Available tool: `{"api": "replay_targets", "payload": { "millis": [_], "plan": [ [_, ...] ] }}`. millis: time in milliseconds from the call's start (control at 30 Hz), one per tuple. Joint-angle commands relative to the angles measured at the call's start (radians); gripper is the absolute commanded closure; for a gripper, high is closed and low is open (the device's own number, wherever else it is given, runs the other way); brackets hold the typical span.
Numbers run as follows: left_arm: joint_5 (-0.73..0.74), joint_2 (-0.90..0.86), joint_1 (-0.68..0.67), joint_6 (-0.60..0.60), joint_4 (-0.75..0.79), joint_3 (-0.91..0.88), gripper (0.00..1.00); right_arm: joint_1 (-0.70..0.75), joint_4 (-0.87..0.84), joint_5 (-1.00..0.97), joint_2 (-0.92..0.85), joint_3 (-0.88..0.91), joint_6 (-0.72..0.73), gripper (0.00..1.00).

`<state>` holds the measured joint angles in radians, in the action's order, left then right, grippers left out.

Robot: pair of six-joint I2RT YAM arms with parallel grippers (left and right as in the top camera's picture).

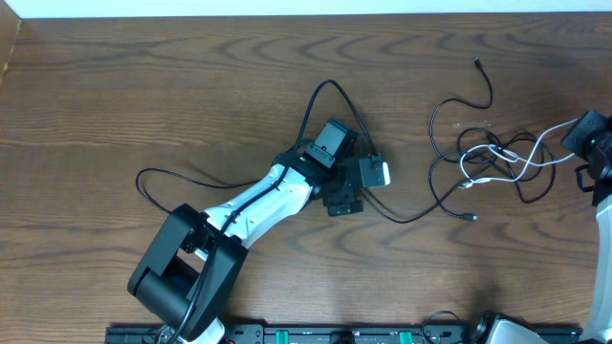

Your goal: Untangle cables

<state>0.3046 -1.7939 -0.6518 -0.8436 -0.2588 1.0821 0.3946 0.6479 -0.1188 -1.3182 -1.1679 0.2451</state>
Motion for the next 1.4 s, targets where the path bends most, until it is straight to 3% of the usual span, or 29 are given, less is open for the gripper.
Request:
{"api": "replay_targets", "payload": {
  "millis": [0,233,267,333,467,500,700,933,1067,1367],
  "plan": [
    [0.002,-0.022,-0.003,-0.01,0.053,0.015,0.02,0.005,0.0,0.006,-0.002,-0.015,0.001,0.99],
    [0.0,-0.119,-0.031,-0.013,0.151,0.015,0.0,0.005,0.0,0.014,-0.002,-0.015,0.001,0.99],
    [0.0,-0.13,-0.039,-0.013,0.164,0.015,0.06,0.005,0.0,0.014,-0.002,-0.015,0.001,0.99],
    [0.0,-0.142,-0.05,-0.013,0.182,0.015,0.26,0.005,0.0,0.014,-0.002,-0.015,0.001,0.99],
    [0.0,-0.147,-0.06,-0.013,0.201,0.015,0.89,0.005,0.0,0.014,-0.002,-0.015,0.001,0.99],
    [0.0,-0.147,-0.06,-0.013,0.204,0.015,0.92,0.005,0.0,0.014,-0.002,-0.015,0.001,0.99],
    [-0.019,-0.145,-0.06,-0.012,0.217,0.015,0.92,0.005,0.0,0.014,-0.002,-0.015,0.001,0.99],
    [-0.218,-0.058,-0.049,0.023,0.233,0.015,0.92,0.005,0.0,0.014,-0.002,-0.015,0.002,0.99],
    [-0.377,0.043,0.022,0.12,0.253,0.015,0.92,0.005,0.0,0.021,-0.002,-0.015,0.001,0.99],
    [-0.43,0.251,0.34,0.446,0.253,0.015,0.92,0.005,0.0,0.021,-0.002,-0.015,0.002,0.99]
  ]
}}
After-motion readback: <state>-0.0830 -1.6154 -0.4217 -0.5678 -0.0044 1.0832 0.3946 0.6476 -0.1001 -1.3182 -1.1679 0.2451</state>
